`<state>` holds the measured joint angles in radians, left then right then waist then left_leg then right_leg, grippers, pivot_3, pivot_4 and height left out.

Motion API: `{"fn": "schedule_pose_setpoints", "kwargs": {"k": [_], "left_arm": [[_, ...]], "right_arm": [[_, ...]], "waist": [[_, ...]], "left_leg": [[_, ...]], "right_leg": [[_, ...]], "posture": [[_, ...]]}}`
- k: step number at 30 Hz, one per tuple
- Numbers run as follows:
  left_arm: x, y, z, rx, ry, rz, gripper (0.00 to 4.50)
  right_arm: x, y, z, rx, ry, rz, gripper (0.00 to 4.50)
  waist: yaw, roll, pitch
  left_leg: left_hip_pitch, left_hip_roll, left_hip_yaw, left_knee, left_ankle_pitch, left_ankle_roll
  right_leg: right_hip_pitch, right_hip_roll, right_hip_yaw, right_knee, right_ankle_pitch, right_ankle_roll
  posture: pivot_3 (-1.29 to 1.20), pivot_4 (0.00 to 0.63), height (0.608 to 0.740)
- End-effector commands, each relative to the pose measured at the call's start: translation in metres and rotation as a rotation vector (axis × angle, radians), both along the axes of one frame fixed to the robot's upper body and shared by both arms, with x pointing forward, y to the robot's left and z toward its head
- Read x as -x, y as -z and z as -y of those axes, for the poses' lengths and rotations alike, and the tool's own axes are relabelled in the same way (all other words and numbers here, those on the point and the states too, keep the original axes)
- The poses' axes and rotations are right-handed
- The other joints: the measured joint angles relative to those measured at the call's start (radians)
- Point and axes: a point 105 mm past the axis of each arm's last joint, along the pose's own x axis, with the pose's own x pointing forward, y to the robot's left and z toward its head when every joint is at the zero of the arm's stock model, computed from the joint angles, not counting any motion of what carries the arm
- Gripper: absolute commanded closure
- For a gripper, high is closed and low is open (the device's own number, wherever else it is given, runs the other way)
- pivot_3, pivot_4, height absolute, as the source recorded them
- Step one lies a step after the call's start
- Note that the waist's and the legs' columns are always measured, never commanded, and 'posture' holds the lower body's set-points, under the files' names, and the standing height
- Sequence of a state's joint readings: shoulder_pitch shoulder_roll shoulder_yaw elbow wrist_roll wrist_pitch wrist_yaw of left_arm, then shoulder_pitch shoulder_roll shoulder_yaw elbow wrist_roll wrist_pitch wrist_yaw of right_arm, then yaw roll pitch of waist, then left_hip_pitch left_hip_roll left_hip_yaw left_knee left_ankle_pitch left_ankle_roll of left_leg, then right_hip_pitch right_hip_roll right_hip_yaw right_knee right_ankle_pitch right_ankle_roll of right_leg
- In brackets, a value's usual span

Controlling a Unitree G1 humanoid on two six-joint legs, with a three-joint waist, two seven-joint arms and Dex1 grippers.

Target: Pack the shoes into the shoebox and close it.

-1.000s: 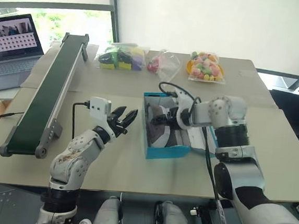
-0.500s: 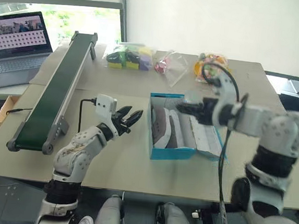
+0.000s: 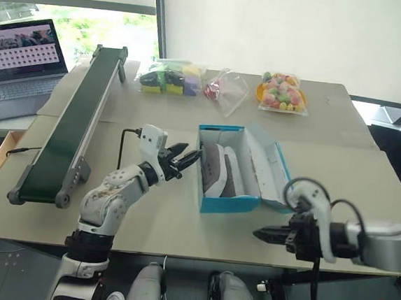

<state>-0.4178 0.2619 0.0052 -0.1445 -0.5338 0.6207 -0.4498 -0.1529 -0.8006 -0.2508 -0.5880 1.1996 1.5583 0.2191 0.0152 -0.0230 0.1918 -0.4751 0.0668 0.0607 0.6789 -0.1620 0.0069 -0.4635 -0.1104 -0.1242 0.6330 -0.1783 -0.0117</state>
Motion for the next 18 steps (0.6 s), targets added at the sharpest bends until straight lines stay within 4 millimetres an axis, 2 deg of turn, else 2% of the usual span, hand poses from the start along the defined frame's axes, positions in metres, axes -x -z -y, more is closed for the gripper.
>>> {"fn": "schedule_pose_setpoints", "kwargs": {"k": [1, 4, 7, 12, 18], "left_arm": [[0.001, -0.011, 0.005, 0.001, 0.028, 0.037, 1.83], [0.001, -0.011, 0.004, -0.002, 0.032, 0.035, 1.83], [0.0, -0.011, 0.006, -0.005, 0.038, 0.03, 1.83], [-0.001, -0.012, 0.007, -0.006, 0.044, 0.029, 1.83], [-0.002, -0.015, 0.006, -0.012, 0.045, 0.034, 1.83]], "right_arm": [[-0.022, 0.024, 0.03, 0.09, 0.303, 0.048, 4.48], [-0.034, 0.03, 0.038, 0.043, 0.485, 0.082, 4.48], [-0.043, 0.037, 0.037, -0.044, 0.643, 0.094, 4.48], [-0.059, 0.042, 0.035, -0.217, 0.877, 0.109, 4.48], [-0.083, 0.044, 0.044, -0.409, 1.233, 0.145, 4.48]], "waist": [[0.0, 0.0, 0.0], [0.0, 0.0, 0.0], [0.0, 0.0, 0.0], [-0.001, 0.001, 0.0], [-0.003, 0.001, -0.001]], "left_leg": [[0.0, 0.0, 0.0, 0.0, 0.0, 0.0], [-0.001, -0.002, 0.001, 0.0, 0.0, 0.004], [-0.001, -0.001, 0.001, 0.0, 0.0, 0.005], [-0.002, 0.0, 0.001, 0.0, -0.001, 0.004], [-0.001, 0.0, 0.001, 0.0, -0.001, 0.003]], "right_leg": [[0.001, 0.001, 0.0, -0.002, 0.001, 0.001], [0.0, 0.0, 0.002, -0.002, 0.003, 0.004], [0.0, 0.001, 0.002, -0.002, 0.005, 0.008], [-0.001, 0.002, 0.001, -0.002, 0.005, 0.008], [-0.001, 0.002, 0.002, -0.002, 0.003, 0.004]], "posture": [[0.0, 0.15, 0.681], [0.0, 0.15, 0.681], [0.0, 0.15, 0.681], [0.0, 0.15, 0.681], [0.0, 0.15, 0.681]]}}
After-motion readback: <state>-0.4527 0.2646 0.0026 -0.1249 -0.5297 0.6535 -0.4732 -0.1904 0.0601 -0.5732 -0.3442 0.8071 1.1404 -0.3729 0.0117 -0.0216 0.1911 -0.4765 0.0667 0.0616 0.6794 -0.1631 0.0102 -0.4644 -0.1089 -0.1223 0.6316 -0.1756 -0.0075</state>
